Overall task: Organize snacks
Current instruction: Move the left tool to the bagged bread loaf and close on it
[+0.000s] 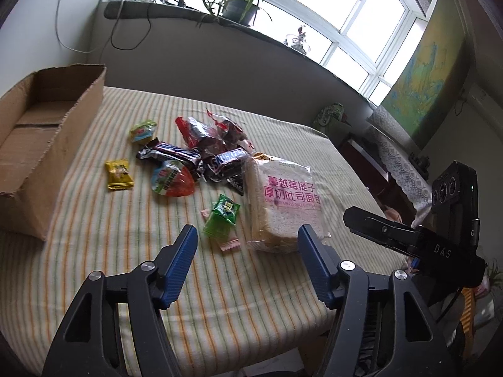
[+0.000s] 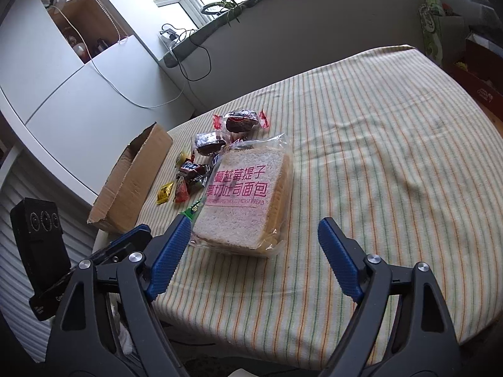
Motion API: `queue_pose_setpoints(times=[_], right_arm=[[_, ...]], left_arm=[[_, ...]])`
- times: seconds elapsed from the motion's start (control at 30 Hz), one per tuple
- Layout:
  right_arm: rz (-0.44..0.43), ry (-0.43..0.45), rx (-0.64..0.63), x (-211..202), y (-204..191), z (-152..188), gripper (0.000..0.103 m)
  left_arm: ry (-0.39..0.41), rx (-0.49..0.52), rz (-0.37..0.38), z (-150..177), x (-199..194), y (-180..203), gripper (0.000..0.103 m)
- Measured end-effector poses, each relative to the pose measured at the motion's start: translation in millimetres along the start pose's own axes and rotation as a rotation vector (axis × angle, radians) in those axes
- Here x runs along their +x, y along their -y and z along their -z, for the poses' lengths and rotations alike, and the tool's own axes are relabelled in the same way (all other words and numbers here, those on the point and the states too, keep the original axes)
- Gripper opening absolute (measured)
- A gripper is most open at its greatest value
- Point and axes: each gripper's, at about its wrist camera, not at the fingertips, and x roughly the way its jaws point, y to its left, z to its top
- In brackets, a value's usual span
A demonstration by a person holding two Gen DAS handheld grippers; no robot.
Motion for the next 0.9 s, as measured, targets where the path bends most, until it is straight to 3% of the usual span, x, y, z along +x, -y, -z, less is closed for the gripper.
queue_pose_setpoints(times=[0.17, 0.4, 0.67, 0.9], right_arm=[[-0.041, -0.054, 0.013, 20.2, 3.0, -9.2, 0.070], [-0.086, -0.110, 0.065, 42.4, 10.9, -16.5, 0.068], [-0.074, -0.148, 0.059, 56.6, 11.1, -18.5, 0.068], [-0.079, -0.163, 0.052, 60.5, 8.8, -21.4, 0.061]], left_arm=[[-0.055, 0.009, 0.064, -4.0, 19.9, 5.9, 0.045], [-0.108, 0.050, 0.084, -8.8, 38.8, 15.5, 0.044], [-0.143, 0.057, 0.092, -9.1, 51.1, 12.8, 0.044], [-0.156, 0.079, 0.111, -10.3, 60.8, 16.9, 0.044]])
